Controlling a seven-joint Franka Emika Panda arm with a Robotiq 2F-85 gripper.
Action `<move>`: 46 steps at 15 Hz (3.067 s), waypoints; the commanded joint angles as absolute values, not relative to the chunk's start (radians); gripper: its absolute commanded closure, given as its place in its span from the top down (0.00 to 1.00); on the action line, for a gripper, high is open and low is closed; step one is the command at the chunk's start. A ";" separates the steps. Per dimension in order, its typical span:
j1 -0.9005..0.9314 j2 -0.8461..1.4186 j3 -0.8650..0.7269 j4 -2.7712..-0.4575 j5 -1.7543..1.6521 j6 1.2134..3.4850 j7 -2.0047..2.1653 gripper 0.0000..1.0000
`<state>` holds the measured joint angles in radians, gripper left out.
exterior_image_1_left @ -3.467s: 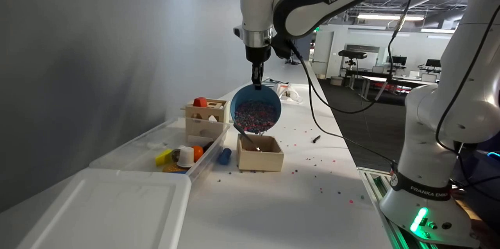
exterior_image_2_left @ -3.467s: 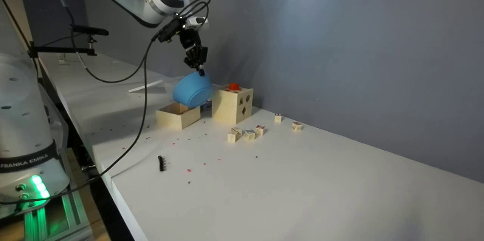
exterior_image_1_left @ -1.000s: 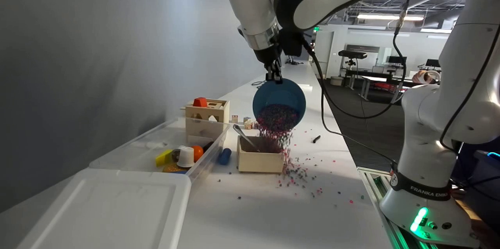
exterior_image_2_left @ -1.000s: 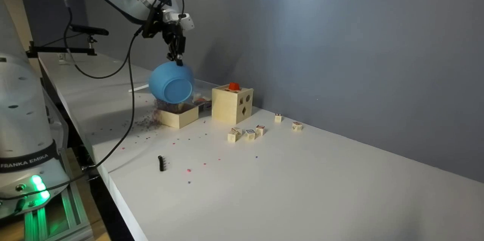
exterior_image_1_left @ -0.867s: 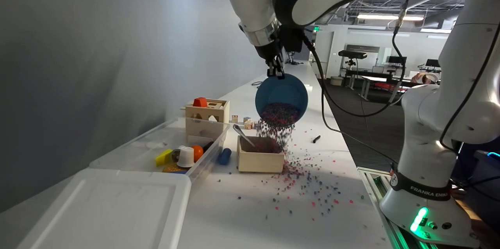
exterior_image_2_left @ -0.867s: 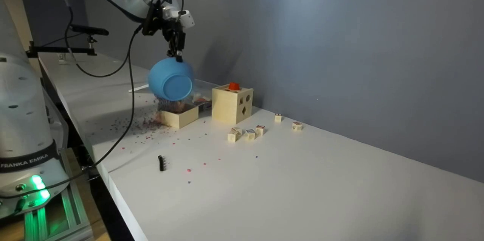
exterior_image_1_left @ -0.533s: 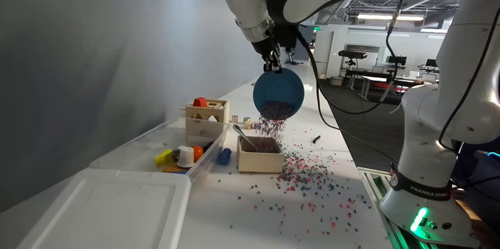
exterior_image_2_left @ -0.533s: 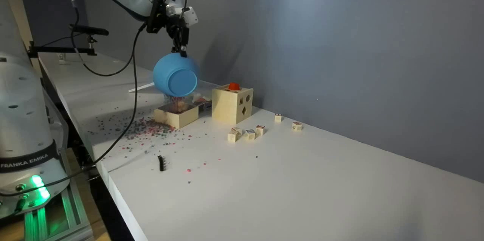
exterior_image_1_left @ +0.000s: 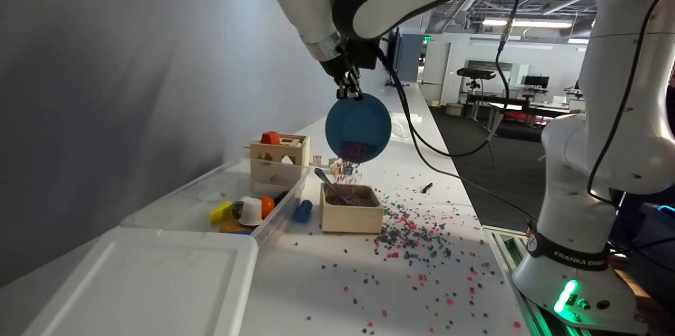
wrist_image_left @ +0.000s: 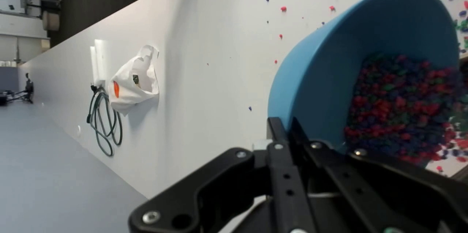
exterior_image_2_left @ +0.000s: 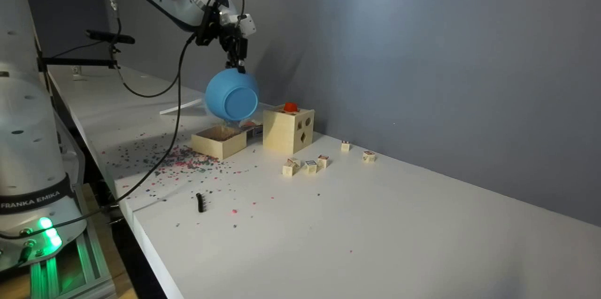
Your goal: Empty the contents of the blue bowl into the smaller wooden box
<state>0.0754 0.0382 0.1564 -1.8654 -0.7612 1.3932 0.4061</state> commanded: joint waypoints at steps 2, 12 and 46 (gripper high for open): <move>0.126 0.097 0.158 -1.773 -0.807 1.358 0.366 0.01; 0.182 0.111 0.165 -1.759 -0.788 1.300 0.330 0.01; 0.049 -0.132 0.043 -2.122 -0.477 1.993 0.327 0.01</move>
